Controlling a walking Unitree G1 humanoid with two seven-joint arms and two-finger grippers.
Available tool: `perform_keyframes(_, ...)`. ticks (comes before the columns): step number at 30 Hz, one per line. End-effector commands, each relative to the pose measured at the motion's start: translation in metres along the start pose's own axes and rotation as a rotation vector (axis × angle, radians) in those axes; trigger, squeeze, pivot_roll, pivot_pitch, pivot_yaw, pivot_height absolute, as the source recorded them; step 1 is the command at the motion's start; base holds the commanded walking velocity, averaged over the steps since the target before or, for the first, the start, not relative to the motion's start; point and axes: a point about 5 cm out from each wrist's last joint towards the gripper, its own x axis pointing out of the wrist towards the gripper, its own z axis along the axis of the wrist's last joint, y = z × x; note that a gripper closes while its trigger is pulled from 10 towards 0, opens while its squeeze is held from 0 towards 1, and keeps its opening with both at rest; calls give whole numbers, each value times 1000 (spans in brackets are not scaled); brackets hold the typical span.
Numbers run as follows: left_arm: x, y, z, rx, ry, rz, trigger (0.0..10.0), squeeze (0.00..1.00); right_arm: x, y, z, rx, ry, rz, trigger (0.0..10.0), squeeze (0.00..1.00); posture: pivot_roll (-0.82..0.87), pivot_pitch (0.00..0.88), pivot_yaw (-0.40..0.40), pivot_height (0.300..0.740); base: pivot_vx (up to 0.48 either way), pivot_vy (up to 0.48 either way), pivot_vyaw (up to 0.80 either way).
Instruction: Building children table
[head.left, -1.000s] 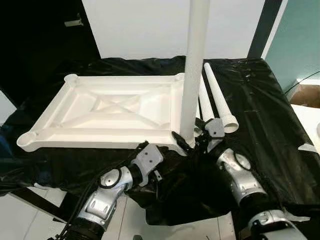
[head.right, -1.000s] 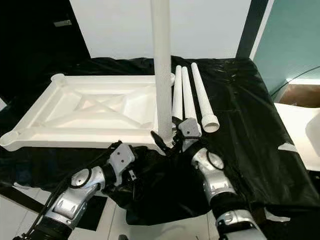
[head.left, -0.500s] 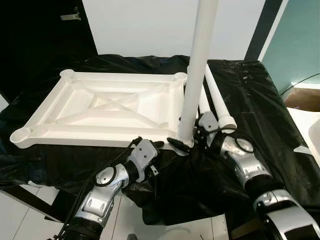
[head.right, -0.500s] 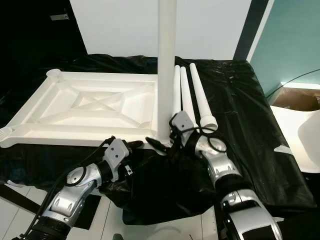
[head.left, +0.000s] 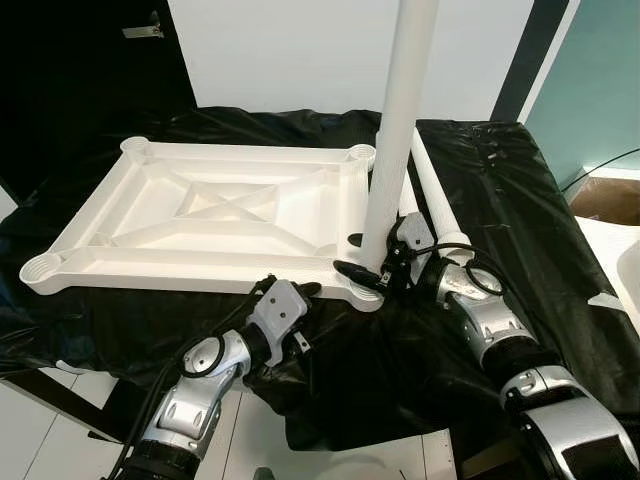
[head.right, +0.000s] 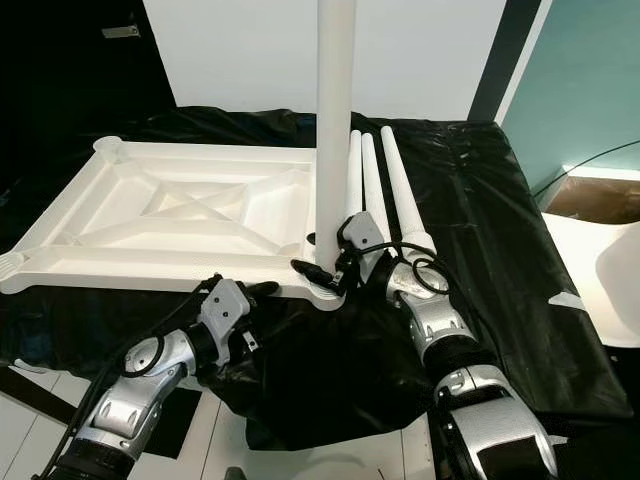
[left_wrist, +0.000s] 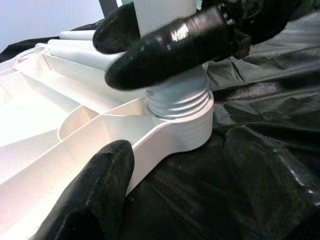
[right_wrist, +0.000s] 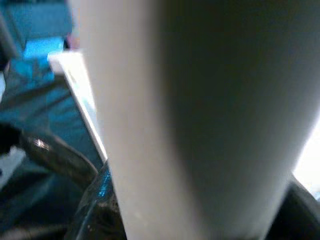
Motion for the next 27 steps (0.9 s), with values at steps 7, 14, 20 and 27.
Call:
perform_keyframes(7,1,0,-1,6,10,32,10000,0,0,33,-1,103,-209,-262,0,0,130,0,1,740,0,0,0)
perform_keyframes(14,4,0,0,8,8,9,10000,0,-3,36,-6,95,-200,-364,0,0,113,0,9,740,0,0,0)
perform_keyframes(20,6,0,0,9,7,2,10000,0,-5,31,-9,79,-161,-355,10000,0,113,0,9,740,0,0,0)
perform_keyframes(27,8,-2,0,4,4,-7,10000,0,-2,23,-6,-1,2,-41,10000,267,96,0,12,740,0,0,0)
